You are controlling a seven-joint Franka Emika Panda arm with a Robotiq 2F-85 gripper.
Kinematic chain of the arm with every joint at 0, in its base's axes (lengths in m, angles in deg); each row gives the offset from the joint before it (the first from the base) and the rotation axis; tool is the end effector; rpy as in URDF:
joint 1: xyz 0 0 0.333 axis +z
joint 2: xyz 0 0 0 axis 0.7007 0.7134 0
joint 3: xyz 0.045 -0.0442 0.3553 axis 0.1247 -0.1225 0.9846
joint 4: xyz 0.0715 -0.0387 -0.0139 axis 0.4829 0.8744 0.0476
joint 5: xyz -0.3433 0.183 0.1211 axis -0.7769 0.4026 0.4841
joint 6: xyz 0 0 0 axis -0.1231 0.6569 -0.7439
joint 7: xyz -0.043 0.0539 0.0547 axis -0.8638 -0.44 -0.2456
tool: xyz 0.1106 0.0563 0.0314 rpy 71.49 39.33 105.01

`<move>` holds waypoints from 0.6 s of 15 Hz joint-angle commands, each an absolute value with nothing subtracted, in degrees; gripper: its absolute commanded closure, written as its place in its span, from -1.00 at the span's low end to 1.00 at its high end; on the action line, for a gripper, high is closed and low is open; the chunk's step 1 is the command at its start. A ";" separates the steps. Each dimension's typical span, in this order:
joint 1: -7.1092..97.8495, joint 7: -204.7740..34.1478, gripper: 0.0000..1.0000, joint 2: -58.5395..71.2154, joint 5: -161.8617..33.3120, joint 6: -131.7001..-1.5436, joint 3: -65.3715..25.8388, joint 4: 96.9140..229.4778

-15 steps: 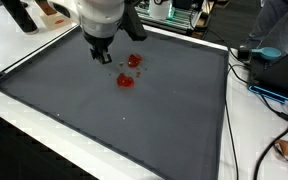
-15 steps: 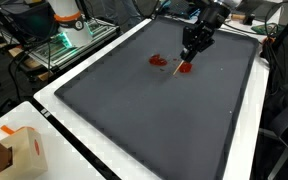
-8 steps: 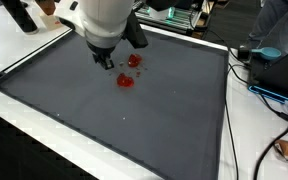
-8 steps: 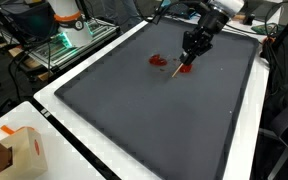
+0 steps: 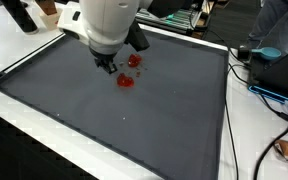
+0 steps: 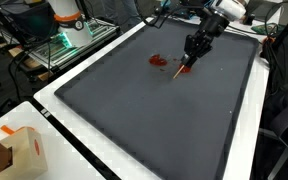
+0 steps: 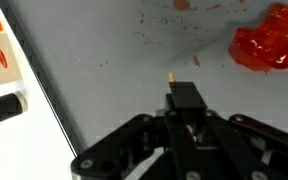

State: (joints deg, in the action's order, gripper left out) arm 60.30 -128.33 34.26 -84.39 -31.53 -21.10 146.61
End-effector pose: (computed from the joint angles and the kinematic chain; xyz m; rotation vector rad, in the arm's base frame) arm 0.7329 0.1069 0.2652 2.4976 -0.6271 -0.1208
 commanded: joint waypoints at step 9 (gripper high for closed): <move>61.42 -122.00 0.94 38.74 -84.41 -26.31 -20.91 141.92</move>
